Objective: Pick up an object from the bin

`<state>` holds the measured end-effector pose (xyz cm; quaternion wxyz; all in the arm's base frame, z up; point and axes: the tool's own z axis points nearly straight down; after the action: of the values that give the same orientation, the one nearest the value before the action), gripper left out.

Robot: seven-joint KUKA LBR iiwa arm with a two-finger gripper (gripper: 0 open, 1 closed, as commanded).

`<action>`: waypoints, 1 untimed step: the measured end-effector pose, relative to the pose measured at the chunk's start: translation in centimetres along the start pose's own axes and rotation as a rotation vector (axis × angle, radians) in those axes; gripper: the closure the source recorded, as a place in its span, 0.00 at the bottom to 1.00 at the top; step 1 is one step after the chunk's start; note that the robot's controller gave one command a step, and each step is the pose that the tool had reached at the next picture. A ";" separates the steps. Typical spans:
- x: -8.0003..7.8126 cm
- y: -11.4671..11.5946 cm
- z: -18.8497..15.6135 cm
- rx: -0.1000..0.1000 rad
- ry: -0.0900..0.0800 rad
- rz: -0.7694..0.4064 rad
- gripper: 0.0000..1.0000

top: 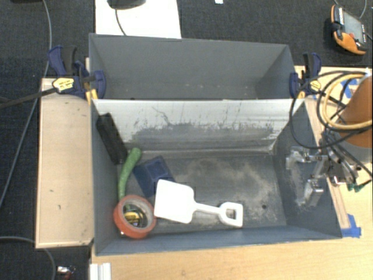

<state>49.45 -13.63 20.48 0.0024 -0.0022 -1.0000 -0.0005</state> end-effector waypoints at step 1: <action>-0.2 0.1 -0.4 0.002 -0.008 -0.007 0.00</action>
Offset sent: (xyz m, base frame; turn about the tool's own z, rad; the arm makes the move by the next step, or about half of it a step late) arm 0.0052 -0.0156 -0.0671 -0.5904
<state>49.63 -13.56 20.92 -0.0015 0.0011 -1.0000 0.0004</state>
